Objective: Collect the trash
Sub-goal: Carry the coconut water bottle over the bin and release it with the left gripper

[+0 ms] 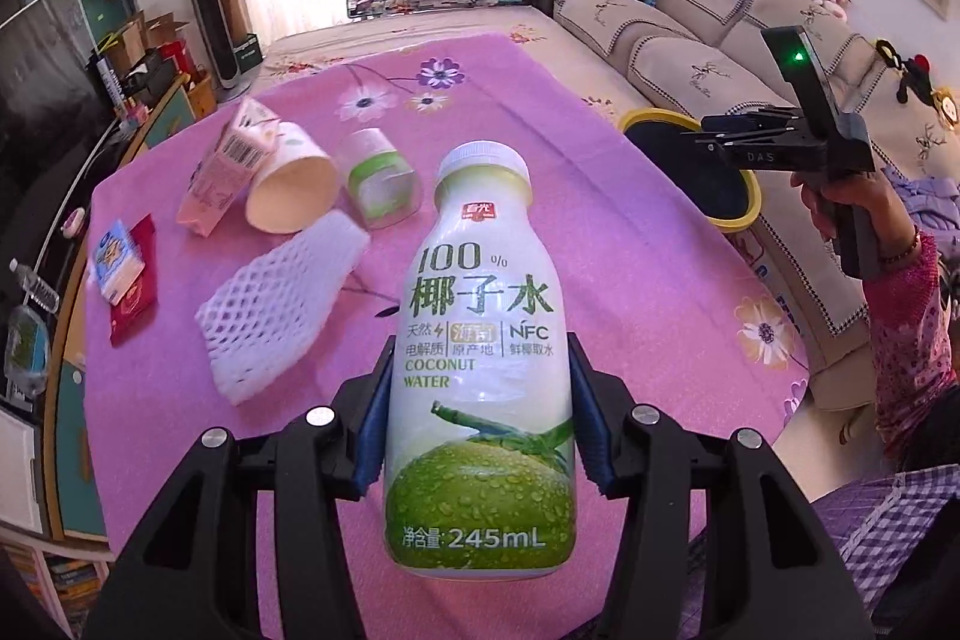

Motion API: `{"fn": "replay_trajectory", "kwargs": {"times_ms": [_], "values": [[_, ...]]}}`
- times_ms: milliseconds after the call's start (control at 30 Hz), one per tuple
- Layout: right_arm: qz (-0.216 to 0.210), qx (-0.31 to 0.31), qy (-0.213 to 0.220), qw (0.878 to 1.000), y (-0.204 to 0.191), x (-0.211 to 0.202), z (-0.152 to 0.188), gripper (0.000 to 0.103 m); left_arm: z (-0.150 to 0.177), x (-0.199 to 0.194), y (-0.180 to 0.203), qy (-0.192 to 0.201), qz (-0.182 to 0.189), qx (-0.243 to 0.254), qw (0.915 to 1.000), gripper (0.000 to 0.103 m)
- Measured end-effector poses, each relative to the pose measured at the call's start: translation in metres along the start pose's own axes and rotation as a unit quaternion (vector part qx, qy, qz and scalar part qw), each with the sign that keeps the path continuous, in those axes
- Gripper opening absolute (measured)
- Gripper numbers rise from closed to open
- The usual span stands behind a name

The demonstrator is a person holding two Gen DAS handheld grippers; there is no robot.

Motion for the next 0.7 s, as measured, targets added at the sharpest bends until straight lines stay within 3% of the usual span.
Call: {"fn": "replay_trajectory", "kwargs": {"times_ms": [167, 467, 700], "values": [[0.023, 0.027, 0.011, 0.999, 0.030, -0.019, 0.007, 0.055, -0.049, 0.030, 0.044, 0.007, 0.030, 0.038, 0.9988, 0.051], [0.058, 0.067, 0.021, 0.996, 0.093, -0.052, 0.038, 0.055, -0.138, 0.103, 0.163, -0.001, 0.076, 0.119, 0.9900, 0.051], [0.073, 0.091, 0.022, 0.993, 0.137, -0.072, 0.060, 0.055, -0.190, 0.168, 0.242, -0.024, 0.094, 0.144, 0.9848, 0.051]]}}
Point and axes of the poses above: each gripper's, at about its wrist camera, not at the fingertips, and x roughly the way its jaws point, y to its right, z to its underside, the point moved 6 cm from there along x, roughly the way its jaws point, and after that the axes turned 7 degrees about -z, right-handed, at the moved point
